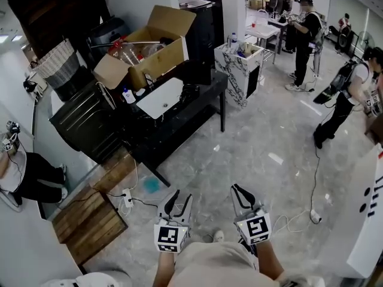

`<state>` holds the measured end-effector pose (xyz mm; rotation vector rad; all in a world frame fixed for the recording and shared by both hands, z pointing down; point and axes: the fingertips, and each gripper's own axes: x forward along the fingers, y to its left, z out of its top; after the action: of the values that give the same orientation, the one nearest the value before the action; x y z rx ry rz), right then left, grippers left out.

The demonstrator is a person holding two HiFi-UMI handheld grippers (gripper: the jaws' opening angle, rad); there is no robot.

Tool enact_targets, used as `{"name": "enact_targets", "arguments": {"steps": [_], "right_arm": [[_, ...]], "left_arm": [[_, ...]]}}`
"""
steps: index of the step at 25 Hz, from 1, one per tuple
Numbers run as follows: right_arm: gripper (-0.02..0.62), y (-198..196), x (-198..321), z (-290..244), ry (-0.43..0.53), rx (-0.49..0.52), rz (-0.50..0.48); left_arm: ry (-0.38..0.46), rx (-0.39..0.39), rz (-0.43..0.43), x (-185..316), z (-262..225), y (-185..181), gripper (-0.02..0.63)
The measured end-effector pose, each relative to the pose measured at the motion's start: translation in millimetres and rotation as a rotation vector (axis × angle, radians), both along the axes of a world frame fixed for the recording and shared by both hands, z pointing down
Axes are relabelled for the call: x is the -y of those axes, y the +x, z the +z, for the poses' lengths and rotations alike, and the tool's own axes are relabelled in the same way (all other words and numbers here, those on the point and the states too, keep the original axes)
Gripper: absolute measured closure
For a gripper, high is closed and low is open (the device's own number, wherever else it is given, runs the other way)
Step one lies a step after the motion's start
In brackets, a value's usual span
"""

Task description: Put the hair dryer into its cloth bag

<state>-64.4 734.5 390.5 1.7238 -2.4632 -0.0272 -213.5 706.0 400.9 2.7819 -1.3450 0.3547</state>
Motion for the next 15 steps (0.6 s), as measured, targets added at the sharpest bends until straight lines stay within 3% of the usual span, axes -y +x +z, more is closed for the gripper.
{"name": "enact_targets", "arguments": {"steps": [6,15], "right_arm": [[0.580,16,2,-1,-0.035,0.029,-0.005],[0.580,29,28,5,0.024,-0.005,-0.038]], "left_arm": [[0.017,-0.019,0.002,6,-8,22,0.446],[0.030,-0.013,0.017,28,1,44,0.451]]}}
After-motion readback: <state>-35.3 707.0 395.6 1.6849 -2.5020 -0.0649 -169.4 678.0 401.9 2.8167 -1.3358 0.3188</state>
